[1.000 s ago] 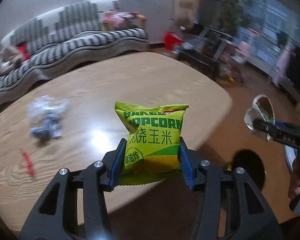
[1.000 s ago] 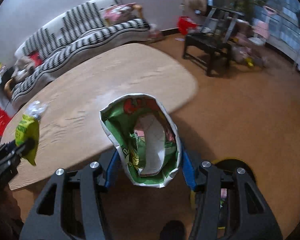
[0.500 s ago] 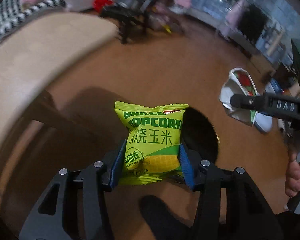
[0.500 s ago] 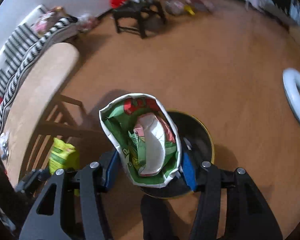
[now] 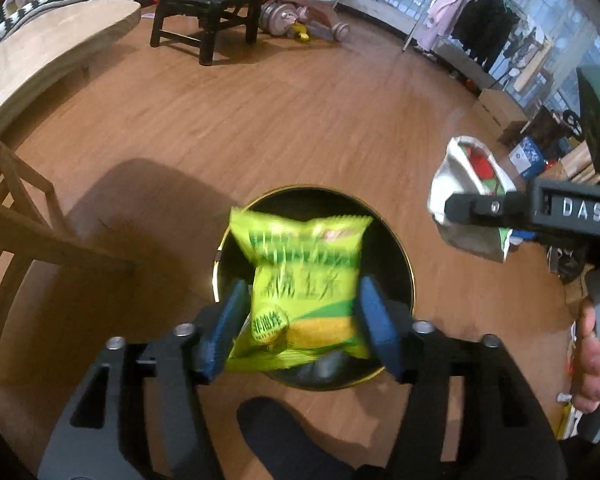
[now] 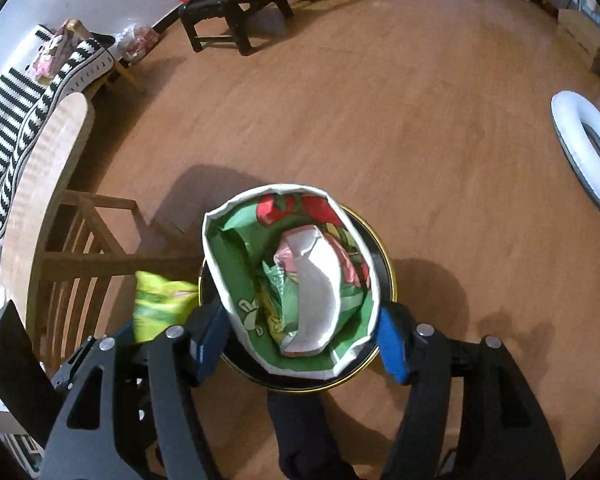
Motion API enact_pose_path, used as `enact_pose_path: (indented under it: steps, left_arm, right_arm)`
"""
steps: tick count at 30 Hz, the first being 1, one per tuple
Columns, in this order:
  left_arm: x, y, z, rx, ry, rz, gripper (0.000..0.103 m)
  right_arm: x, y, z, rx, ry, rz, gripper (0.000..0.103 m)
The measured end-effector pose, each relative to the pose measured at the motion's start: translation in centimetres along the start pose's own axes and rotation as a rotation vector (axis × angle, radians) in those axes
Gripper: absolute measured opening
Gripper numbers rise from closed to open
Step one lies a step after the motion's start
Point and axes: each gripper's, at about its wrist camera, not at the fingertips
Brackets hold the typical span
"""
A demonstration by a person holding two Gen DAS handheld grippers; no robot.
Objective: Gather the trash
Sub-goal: 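Carry the popcorn bag and snack bag over the bin and release both, then grasp the red plastic piece with the left tool while the right tool grasps the white paper strip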
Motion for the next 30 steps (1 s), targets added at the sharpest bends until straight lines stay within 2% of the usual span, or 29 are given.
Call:
enact_pose_path:
  steps: [3, 9, 12, 15, 20, 22, 26, 30]
  left_arm:
    - [0.0, 0.0, -0.1, 0.001, 0.003, 0.009, 0.077]
    - [0.0, 1.3, -1.1, 0.040, 0.024, 0.032, 0.084]
    - [0.3, 3.7, -3.0, 0.073, 0.049, 0.067, 0.088]
    - [0.5, 7.0, -5.6, 0.124, 0.080, 0.109, 0.088]
    - [-0.3, 15.2, -10.7, 0.212, 0.183, 0.213, 0.090]
    - [-1.2, 19.3, -12.9, 0.276, 0.211, 0.262, 0.090]
    - [-3.9, 26.5, -17.5, 0.376, 0.294, 0.340, 0.091]
    - [-7.7, 32.8, -22.1, 0.489, 0.380, 0.382, 0.091]
  right_arm:
    - [0.1, -0.5, -0.5, 0.001, 0.005, -0.008, 0.068]
    - [0.4, 0.0, -2.1, -0.009, 0.027, 0.016, 0.073]
    - [0.4, 1.0, -4.4, -0.015, 0.078, 0.063, 0.077]
    - [0.2, 2.5, -7.9, 0.016, 0.142, 0.123, 0.077]
    - [-1.1, 6.1, -16.5, 0.113, 0.286, 0.239, 0.079]
    - [-2.5, 7.8, -20.8, 0.168, 0.361, 0.294, 0.081]
    - [-5.3, 9.9, -28.0, 0.269, 0.472, 0.326, 0.083]
    - [-8.9, 11.0, -35.7, 0.357, 0.578, 0.332, 0.083]
Point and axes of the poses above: each gripper's, at about its wrist camera, not at the fingertips, and y roughly against the way its jaws point, z to its right, x to its top, and after that the axes turned 8 degrees about -x, right-handed
